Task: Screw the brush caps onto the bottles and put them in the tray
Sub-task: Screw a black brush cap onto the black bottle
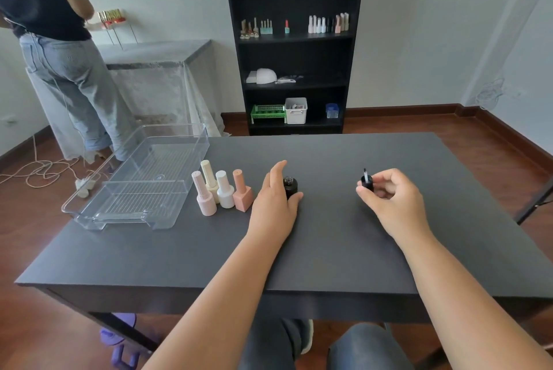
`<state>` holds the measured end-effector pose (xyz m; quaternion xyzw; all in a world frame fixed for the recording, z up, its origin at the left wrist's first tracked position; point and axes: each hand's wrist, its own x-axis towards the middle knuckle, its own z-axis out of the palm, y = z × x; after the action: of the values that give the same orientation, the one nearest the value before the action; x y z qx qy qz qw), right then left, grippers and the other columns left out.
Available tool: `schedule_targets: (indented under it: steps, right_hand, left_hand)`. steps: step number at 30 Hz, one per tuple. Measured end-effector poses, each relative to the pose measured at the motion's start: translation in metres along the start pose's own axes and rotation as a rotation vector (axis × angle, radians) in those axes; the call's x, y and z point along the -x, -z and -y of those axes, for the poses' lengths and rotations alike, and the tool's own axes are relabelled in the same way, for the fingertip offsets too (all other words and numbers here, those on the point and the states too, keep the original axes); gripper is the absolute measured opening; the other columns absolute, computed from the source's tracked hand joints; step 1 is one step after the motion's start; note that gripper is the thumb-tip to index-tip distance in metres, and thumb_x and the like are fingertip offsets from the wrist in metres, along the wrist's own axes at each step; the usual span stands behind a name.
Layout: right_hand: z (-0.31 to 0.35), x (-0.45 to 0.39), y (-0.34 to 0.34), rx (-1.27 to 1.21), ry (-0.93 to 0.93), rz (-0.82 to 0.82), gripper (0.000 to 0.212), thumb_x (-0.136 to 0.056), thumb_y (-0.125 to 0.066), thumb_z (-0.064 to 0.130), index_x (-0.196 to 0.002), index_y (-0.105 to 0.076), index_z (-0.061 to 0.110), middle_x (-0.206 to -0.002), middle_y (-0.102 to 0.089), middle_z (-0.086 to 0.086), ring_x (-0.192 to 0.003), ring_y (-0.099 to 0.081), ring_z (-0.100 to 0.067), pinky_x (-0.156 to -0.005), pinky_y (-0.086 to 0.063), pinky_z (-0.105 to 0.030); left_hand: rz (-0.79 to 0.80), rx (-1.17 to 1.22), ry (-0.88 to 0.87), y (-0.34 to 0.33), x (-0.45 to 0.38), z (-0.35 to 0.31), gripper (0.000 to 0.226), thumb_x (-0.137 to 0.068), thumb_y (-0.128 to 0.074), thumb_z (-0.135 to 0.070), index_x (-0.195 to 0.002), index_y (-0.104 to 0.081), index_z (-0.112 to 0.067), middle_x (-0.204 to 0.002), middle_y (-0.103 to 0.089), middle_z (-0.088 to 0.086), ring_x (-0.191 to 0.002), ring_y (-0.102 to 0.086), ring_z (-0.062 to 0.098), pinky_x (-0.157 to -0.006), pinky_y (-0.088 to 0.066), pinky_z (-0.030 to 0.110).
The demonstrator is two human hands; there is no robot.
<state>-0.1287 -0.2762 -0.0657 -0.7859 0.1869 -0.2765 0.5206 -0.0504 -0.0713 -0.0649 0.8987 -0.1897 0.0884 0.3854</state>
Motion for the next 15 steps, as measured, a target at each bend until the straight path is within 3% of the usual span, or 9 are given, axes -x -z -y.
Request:
schedule_targets:
  steps: [4, 9, 15]
  right_hand:
    - [0.007, 0.008, -0.006, -0.084, 0.063, 0.184, 0.02, -0.074, -0.081, 0.023, -0.083, -0.07, 0.036, -0.073, -0.071, 0.017, -0.059, -0.053, 0.002, -0.06, -0.043, -0.006]
    - [0.013, 0.022, -0.017, -0.266, 0.122, 0.246, 0.028, -0.076, -0.08, 0.012, -0.088, -0.074, 0.037, -0.079, -0.071, 0.019, -0.07, -0.061, 0.003, -0.068, -0.048, -0.009]
    - [0.016, 0.03, -0.02, -0.358, 0.173, 0.285, 0.028, -0.084, -0.072, 0.003, -0.097, -0.072, 0.028, -0.089, -0.071, 0.008, -0.078, -0.06, -0.006, -0.075, -0.05, -0.014]
  left_hand:
    - [-0.013, 0.131, 0.016, 0.001, 0.003, 0.002, 0.059, -0.082, -0.074, -0.028, -0.131, -0.041, -0.032, -0.113, -0.055, -0.009, -0.092, -0.062, 0.015, -0.082, -0.047, 0.024]
    - [-0.048, 0.178, -0.049, 0.001, 0.005, 0.003, 0.035, -0.073, -0.081, -0.025, -0.1, -0.061, -0.034, -0.099, -0.057, -0.017, -0.083, -0.06, 0.007, -0.076, -0.053, 0.023]
    - [-0.057, 0.153, -0.121, -0.001, 0.006, 0.005, 0.036, -0.072, -0.082, -0.022, -0.102, -0.066, -0.033, -0.097, -0.055, -0.014, -0.084, -0.056, 0.006, -0.079, -0.052, 0.025]
